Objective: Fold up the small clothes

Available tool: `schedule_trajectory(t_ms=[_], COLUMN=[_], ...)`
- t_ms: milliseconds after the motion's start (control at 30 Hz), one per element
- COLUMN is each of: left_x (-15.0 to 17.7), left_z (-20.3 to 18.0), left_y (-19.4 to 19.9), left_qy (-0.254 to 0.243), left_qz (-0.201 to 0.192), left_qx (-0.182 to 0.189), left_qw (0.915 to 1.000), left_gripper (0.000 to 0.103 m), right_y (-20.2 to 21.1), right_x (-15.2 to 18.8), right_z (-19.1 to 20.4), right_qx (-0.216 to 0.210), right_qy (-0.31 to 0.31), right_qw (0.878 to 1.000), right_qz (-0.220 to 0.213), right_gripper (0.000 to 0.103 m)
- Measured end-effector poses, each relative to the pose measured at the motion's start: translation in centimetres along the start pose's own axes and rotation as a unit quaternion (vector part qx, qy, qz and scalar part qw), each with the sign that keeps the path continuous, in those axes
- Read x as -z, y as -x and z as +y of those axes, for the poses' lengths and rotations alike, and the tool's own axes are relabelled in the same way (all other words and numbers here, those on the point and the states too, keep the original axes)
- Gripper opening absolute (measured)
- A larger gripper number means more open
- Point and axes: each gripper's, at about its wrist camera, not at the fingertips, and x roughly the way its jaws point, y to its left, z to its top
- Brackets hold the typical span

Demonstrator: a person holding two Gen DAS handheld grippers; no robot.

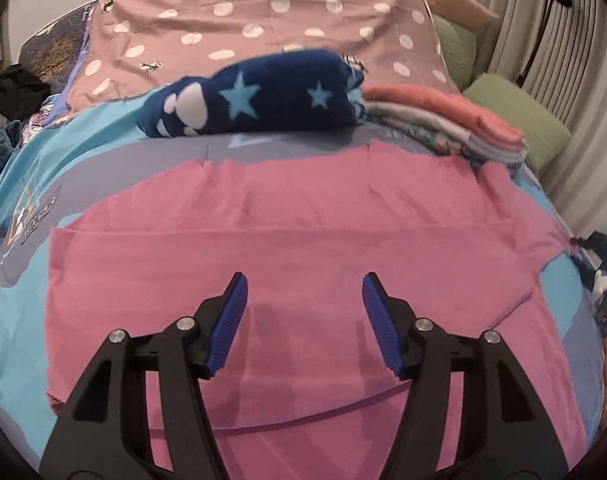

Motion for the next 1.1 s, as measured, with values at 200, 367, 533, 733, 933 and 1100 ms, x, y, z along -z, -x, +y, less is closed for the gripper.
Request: schedule_trajectory(t_ms=[200,367,533,733,933,1100], left_x=[0.8,1.0,1.1,1.3,1.5,1.6], left_z=[0.7,0.9,1.5,2.7,3.9,4.2], left_y=[-1.6,-1.6,-1.4,-1.1,-0.8,-0.6], left_qy=[0.012,0.014,0.029,0.062,0.095,0.101], left_qz=[0.021,0.017,0.008,-0.001,-0.011,-0.014], left_qx=[0.002,0.008,0.026,0.065,0.105,0.121], left_qw=[0.9997,0.9997,0.9992,0.9959,0.9899,0.9874], left_gripper=[0.063,0.064,0.064,0.064,0.064,0.064], right_y=[0.3,2.4,4.1,2.7,-1.4,-3.1], right_x=[-0.3,1.8,10.0,23.3,35.8,38.4], right_z=[0.6,7.9,19.2,27.5,27.6,24.7], right_qx=[-0.032,-0.107,-0.211,-0.276,-0.186,-0.126], right_qy=[0.003,0.078,0.213,0.340,0.487,0.522], right_qw=[0.999,0.991,0.952,0.883,0.807,0.783], right_qz=[0.000,0.004,0.055,0.170,0.278,0.313], right_gripper=[0.005,0.005,0.005,0.005,0.006,0.013])
